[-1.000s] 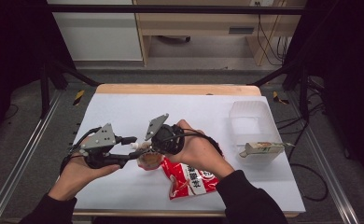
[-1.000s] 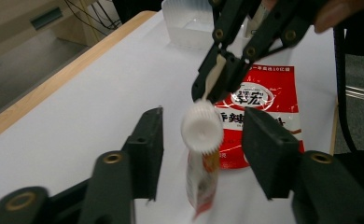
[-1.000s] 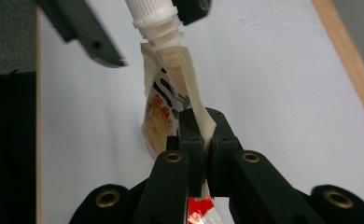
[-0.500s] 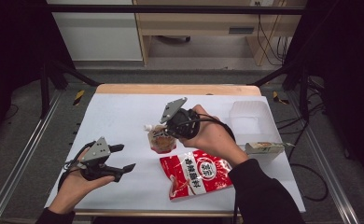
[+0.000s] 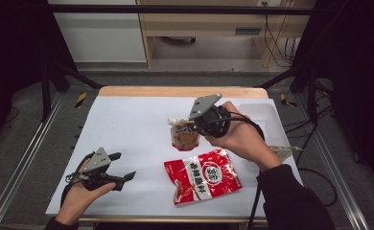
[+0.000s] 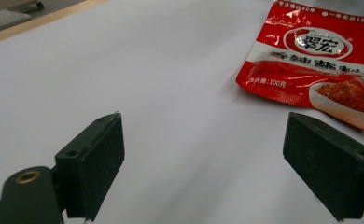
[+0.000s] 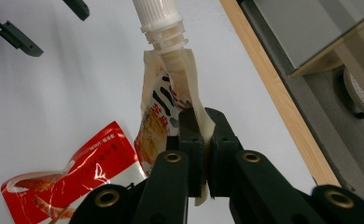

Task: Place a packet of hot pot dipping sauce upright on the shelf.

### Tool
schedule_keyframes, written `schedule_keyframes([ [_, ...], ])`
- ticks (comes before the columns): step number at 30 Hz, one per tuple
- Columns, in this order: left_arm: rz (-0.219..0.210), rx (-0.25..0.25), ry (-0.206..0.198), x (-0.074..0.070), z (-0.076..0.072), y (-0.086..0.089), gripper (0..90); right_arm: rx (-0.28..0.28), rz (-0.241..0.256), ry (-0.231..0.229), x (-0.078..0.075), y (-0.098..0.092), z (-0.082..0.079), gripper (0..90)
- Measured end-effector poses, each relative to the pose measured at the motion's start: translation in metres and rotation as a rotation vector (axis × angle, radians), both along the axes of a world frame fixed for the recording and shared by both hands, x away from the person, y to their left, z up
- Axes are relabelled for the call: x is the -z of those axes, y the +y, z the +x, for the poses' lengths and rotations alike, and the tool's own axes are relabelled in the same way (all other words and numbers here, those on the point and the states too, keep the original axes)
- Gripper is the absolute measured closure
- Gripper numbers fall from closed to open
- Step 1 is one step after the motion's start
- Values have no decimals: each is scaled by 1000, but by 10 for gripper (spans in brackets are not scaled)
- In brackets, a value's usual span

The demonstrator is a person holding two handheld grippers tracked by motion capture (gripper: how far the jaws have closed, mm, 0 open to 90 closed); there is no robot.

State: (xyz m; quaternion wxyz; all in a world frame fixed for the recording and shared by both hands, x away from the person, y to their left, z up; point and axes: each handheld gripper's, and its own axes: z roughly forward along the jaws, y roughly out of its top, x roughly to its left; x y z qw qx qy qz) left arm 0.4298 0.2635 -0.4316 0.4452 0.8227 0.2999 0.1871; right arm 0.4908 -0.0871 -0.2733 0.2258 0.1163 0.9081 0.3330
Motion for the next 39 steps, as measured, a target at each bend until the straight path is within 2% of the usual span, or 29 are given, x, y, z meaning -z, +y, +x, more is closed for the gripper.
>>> schedule_keyframes([
  [5, -5, -16, -3, 4, 0, 2, 111, 17, -9, -6, -2, -15, -1, 871],
  [14, -22, -51, -4, 10, 1, 12, 94, 50, 12, -32, -15, -38, 2, 872],
  [18, -32, -77, -17, 10, 1, 16, 92, 82, 17, -51, -21, -53, 5, 871],
  [26, -24, -94, -29, 10, 2, 19, 92, 129, 29, -65, -30, -79, 12, 872],
  [34, -18, -100, -26, 12, 2, 19, 92, 169, 43, -75, -32, -100, 16, 872],
  [39, -12, -105, -28, 12, 2, 20, 92, 212, 57, -78, -33, -119, 20, 872],
])
